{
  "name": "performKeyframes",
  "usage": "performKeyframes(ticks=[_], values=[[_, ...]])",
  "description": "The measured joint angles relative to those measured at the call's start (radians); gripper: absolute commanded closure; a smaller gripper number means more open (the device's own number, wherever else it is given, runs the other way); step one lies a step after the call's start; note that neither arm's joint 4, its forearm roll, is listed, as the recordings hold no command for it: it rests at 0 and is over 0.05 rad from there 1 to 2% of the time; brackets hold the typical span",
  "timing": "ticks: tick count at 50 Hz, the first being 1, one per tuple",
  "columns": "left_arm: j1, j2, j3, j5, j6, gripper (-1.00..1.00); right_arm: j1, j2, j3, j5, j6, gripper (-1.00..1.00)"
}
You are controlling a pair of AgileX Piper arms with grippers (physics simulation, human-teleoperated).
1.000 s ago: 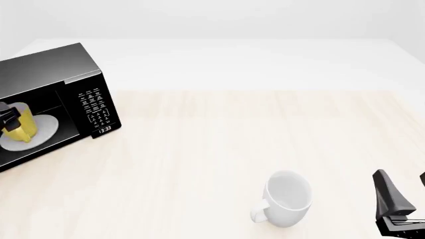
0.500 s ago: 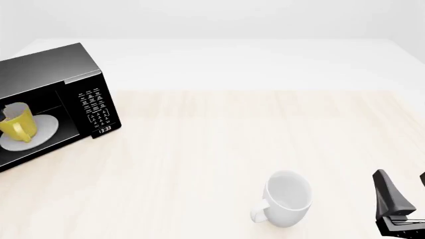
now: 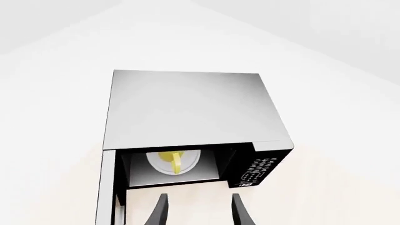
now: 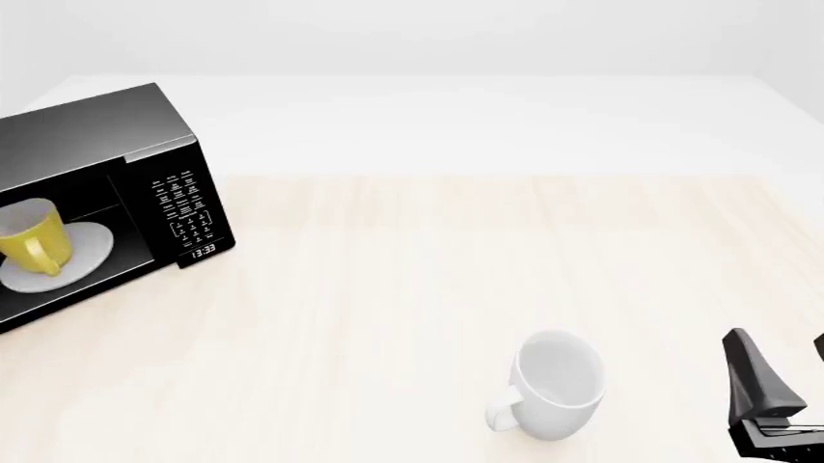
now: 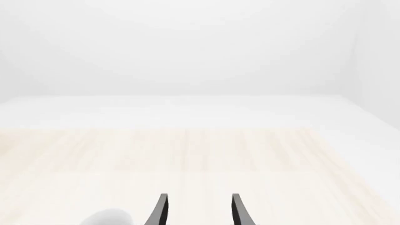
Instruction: Put the yellow and white mug in the microwave and close it.
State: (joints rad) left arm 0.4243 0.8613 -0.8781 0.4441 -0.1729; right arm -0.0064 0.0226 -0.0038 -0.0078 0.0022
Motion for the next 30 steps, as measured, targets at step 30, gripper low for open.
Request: performKeyframes(ticks=[30], values=[[0.116,-0.072,-0.200,0.212,0.022,-1.00,0.000,0.000,0.000,0.000,0.000,-1.00]])
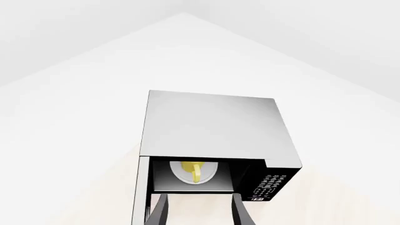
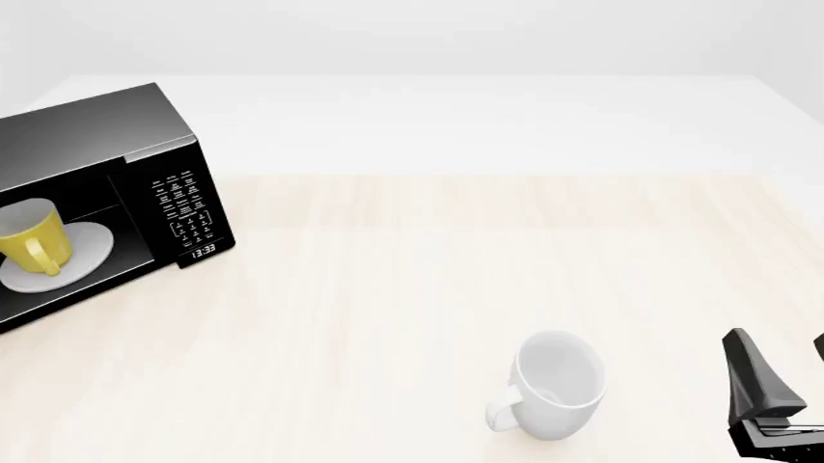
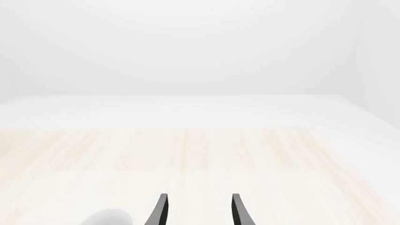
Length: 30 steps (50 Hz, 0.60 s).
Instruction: Put the yellow and white mug in the microwave and close it.
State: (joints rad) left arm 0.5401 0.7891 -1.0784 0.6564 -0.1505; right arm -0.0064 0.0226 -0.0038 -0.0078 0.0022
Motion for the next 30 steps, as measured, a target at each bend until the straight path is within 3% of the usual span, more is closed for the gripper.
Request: performKeyframes(ticks=[30], values=[[0.178,0.014,-0.029,0.039,-0.055,-1.00,0.000,0.000,0.000,0.000,0.000,-1.00]])
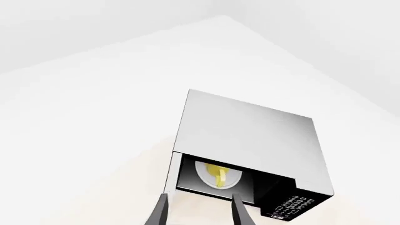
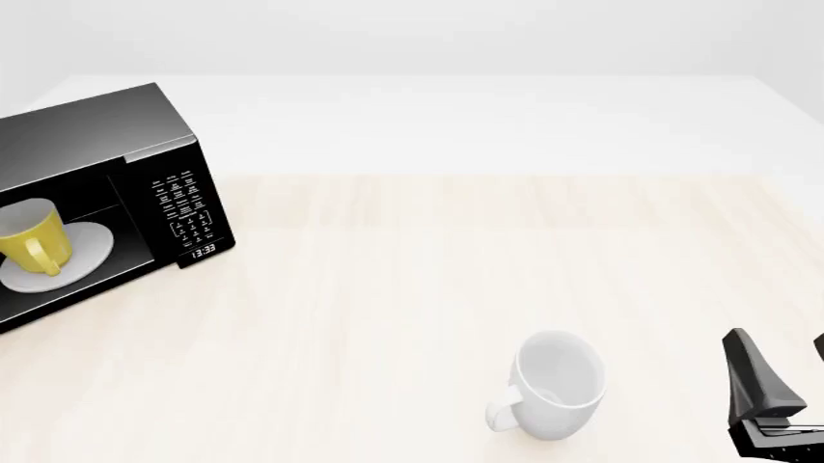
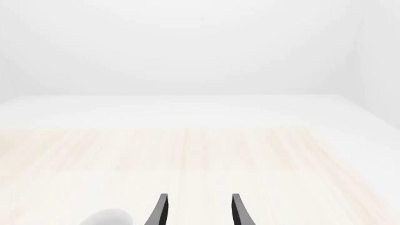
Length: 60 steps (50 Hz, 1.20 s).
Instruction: Put the yellow and white mug in the microwave and close it.
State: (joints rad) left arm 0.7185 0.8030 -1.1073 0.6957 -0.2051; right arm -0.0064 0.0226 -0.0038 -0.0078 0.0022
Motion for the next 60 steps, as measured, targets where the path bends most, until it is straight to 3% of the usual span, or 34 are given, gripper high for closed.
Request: performKeyframes(ticks=[24,43,60], values=[[0.152,0.051,-0.002,0.002,-0.040,-1.00,0.000,0.000,0.000,0.000,0.000,-1.00],[0.291,0.077,-0.056,-0.006,0.082,-1.00,0.000,0.000,0.000,0.000,0.000,-1.00],[0.385,0.107,-0.031,-0.036,0.185,-1.00,0.000,0.004,0.000,-0.002,0.000,-1.00]])
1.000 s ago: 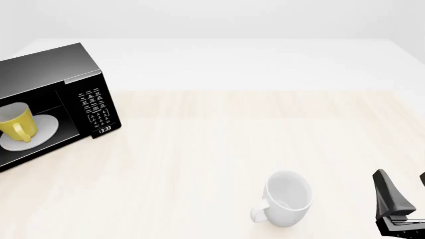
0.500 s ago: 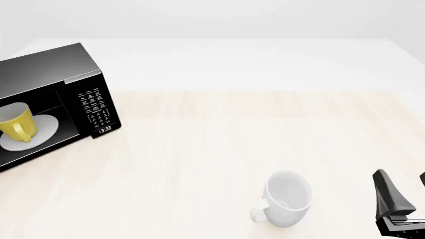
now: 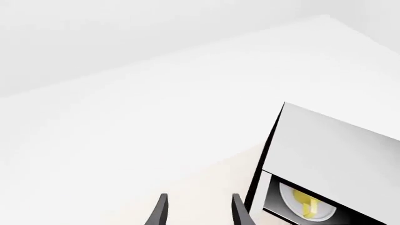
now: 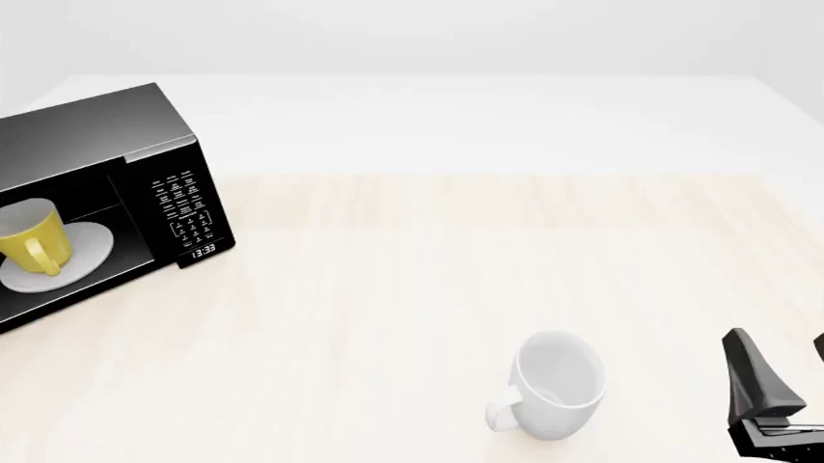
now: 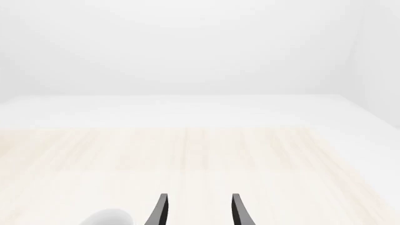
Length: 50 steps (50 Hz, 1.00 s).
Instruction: Put the yellow and white mug in the microwave and close it.
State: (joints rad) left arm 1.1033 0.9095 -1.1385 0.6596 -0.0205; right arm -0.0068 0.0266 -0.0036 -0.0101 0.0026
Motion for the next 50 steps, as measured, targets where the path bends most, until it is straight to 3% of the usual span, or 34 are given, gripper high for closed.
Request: performKeyframes(ticks=[50], values=[[0.153,0.197,0.192,-0.118,0.083,-1.00,-0.001,0.002,0.000,-0.001,0.001,-1.00]])
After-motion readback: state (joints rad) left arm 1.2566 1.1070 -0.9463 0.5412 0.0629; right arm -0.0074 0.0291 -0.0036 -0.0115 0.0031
